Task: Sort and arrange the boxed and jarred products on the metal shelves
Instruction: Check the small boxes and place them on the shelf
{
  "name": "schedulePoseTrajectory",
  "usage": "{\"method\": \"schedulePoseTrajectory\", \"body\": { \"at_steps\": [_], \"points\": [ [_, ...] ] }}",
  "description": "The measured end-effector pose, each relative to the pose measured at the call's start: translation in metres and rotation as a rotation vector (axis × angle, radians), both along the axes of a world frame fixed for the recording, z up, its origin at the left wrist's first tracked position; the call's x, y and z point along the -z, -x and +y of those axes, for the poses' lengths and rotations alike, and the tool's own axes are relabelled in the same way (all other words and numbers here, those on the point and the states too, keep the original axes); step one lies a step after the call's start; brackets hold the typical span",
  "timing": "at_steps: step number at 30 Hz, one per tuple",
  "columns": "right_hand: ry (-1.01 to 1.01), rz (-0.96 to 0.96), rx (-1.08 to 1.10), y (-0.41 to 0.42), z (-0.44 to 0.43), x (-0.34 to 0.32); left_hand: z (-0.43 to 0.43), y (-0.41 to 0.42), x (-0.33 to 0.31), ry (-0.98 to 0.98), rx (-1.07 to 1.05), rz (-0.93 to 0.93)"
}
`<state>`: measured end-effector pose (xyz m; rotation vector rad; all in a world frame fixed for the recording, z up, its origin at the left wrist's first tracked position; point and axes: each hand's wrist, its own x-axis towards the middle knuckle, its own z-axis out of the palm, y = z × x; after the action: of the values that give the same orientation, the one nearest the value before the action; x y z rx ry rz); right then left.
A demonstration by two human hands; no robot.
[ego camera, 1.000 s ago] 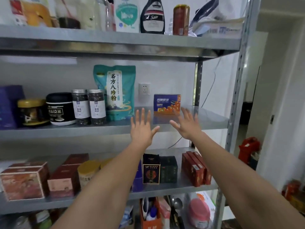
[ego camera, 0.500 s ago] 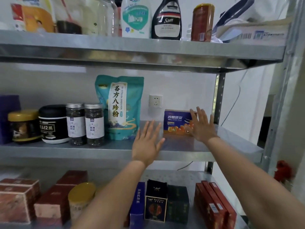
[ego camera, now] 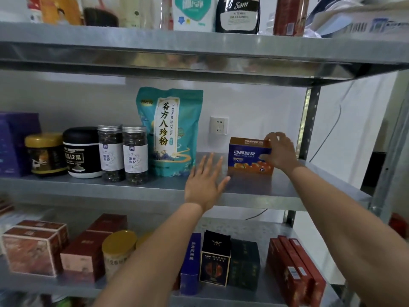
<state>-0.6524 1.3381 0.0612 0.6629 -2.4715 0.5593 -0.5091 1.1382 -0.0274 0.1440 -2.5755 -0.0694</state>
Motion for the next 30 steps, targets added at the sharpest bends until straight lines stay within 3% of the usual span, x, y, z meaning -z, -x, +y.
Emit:
{"method": "schedulePoseTrajectory", "body": {
  "at_steps": [2, 7, 12, 14, 17, 20, 23, 26, 30],
  "points": [
    [0.091, -0.09, -0.088, -0.013, 0.002, -0.001, 0.0, 0.0, -0.003, -0.032, 0.011, -0.039],
    [0.394, -0.102, 0.012, -0.049, -0.001, -0.01, 0.007, -0.011, -0.011, -0.201, 0.03, -0.061],
    [0.571, -0.151, 0.056, -0.095, -0.003, -0.014, 0.047, -0.031, -0.017, -0.748, 0.244, 0.024],
    [0.616, -0.157, 0.088, -0.116, -0.005, -0.012, 0.067, -0.041, -0.019, -0.828, 0.331, 0.061],
    [0.639, -0.129, 0.129, -0.141, -0.006, -0.013, 0.087, -0.056, -0.022, -0.784, 0.401, 0.066],
    [0.721, -0.184, 0.153, -0.16, -0.005, -0.015, 0.101, -0.074, -0.018, -0.581, 0.402, 0.032],
    [0.799, -0.278, 0.122, -0.176, -0.004, -0.013, 0.11, -0.091, -0.011, -0.447, 0.315, 0.197],
    [0.887, -0.381, 0.015, -0.19, -0.001, -0.011, 0.106, -0.108, -0.007, -0.432, 0.315, 0.357],
    [0.882, -0.455, -0.133, -0.21, 0.007, -0.006, 0.097, -0.13, -0.002, -0.585, 0.387, 0.377]
  ]
}}
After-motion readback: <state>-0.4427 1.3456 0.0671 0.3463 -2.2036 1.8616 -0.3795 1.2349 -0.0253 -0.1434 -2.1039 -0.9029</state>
